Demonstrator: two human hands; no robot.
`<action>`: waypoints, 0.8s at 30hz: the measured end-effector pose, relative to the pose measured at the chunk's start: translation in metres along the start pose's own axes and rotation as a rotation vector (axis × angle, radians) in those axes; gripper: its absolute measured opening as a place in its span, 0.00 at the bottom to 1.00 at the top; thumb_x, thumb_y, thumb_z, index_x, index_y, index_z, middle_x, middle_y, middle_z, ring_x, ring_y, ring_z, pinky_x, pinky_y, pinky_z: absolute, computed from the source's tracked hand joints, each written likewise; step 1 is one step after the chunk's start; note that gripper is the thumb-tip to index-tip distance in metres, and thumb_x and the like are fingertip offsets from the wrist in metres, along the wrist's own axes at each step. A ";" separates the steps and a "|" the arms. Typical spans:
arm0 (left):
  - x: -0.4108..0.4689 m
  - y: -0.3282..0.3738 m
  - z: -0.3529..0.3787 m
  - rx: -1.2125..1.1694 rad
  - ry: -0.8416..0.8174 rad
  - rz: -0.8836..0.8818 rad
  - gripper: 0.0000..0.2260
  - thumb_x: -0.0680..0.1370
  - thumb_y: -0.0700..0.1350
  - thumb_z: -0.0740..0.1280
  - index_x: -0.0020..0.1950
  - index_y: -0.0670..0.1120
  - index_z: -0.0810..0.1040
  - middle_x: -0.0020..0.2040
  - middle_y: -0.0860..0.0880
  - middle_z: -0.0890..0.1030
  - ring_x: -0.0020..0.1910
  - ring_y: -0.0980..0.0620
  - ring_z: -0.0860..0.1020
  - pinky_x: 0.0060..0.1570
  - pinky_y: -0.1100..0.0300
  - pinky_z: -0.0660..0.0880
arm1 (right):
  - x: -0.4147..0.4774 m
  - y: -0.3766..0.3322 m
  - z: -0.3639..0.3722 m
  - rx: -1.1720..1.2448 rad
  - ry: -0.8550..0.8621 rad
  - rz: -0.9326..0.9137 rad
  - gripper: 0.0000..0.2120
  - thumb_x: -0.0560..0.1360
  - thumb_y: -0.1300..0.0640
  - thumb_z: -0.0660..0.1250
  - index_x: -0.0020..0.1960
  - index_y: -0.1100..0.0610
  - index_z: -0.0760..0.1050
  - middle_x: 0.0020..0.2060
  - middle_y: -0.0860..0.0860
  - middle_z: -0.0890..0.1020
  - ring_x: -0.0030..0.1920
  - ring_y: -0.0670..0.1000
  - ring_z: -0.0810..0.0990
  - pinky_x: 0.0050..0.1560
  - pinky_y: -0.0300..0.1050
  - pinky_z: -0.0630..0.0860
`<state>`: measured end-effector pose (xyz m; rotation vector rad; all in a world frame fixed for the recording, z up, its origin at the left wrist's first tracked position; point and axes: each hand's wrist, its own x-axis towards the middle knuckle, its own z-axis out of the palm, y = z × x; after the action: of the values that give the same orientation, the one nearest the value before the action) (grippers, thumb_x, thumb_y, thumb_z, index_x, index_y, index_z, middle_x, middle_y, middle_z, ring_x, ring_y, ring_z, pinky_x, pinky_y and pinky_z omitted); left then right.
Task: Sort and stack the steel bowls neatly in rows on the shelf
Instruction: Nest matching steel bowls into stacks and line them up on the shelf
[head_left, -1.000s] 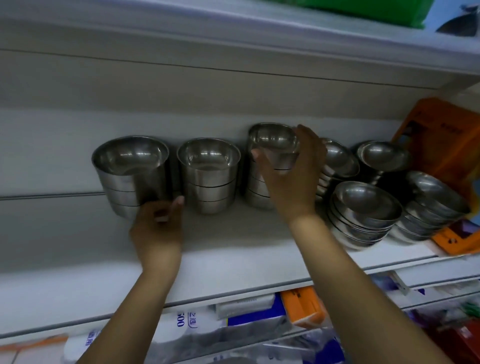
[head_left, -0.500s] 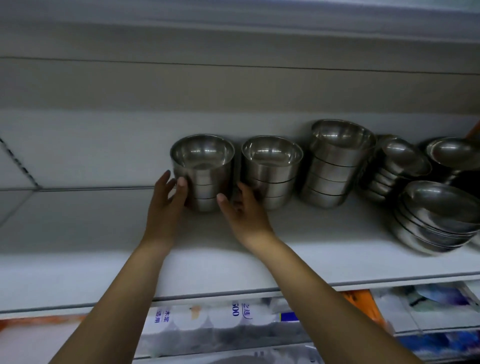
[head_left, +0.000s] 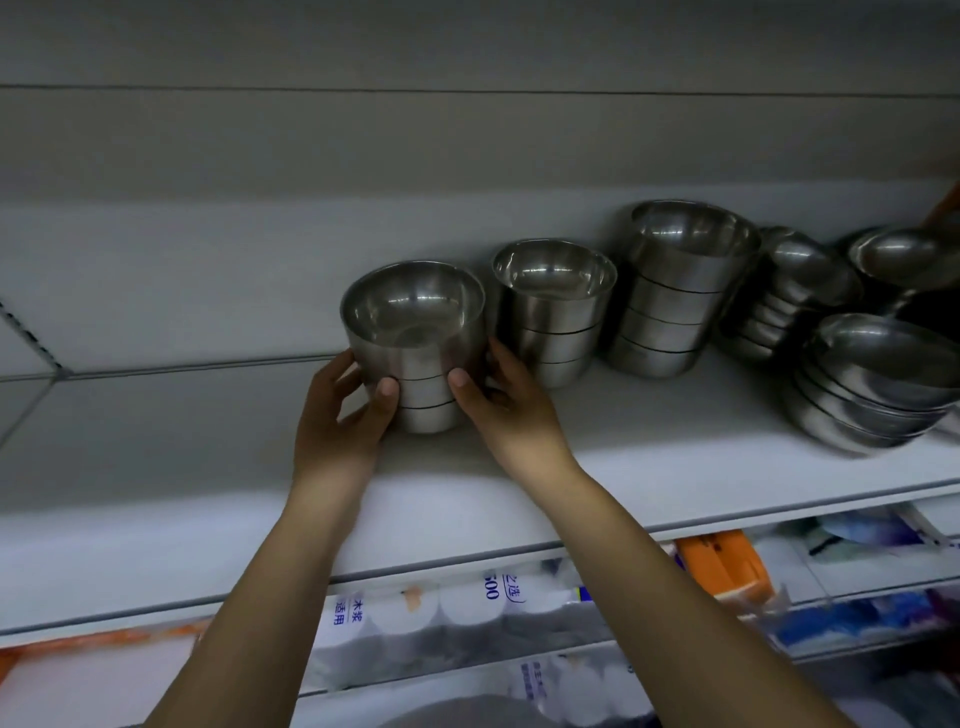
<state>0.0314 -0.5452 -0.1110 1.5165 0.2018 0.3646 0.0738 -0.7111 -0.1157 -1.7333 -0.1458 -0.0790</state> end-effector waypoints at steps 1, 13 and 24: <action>-0.006 0.001 0.000 0.011 0.002 0.004 0.21 0.76 0.51 0.76 0.68 0.57 0.76 0.63 0.55 0.81 0.55 0.67 0.82 0.60 0.48 0.81 | -0.007 0.000 -0.003 0.020 0.017 0.002 0.36 0.71 0.39 0.72 0.76 0.48 0.68 0.67 0.44 0.79 0.63 0.41 0.79 0.58 0.29 0.74; -0.065 0.019 0.059 0.098 -0.131 0.028 0.33 0.69 0.58 0.76 0.73 0.62 0.72 0.59 0.62 0.79 0.54 0.57 0.84 0.54 0.58 0.83 | -0.069 -0.005 -0.097 0.017 0.090 -0.039 0.28 0.76 0.42 0.68 0.74 0.47 0.70 0.63 0.44 0.81 0.62 0.42 0.79 0.60 0.38 0.78; -0.106 0.015 0.162 0.043 -0.230 0.012 0.31 0.70 0.57 0.77 0.71 0.63 0.72 0.62 0.64 0.79 0.58 0.51 0.83 0.58 0.48 0.82 | -0.092 0.003 -0.203 -0.027 0.210 -0.012 0.28 0.76 0.41 0.65 0.75 0.44 0.69 0.62 0.40 0.81 0.59 0.36 0.78 0.57 0.32 0.77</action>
<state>-0.0118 -0.7345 -0.0974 1.5893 0.0187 0.1936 -0.0108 -0.9170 -0.0968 -1.7397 -0.0005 -0.2725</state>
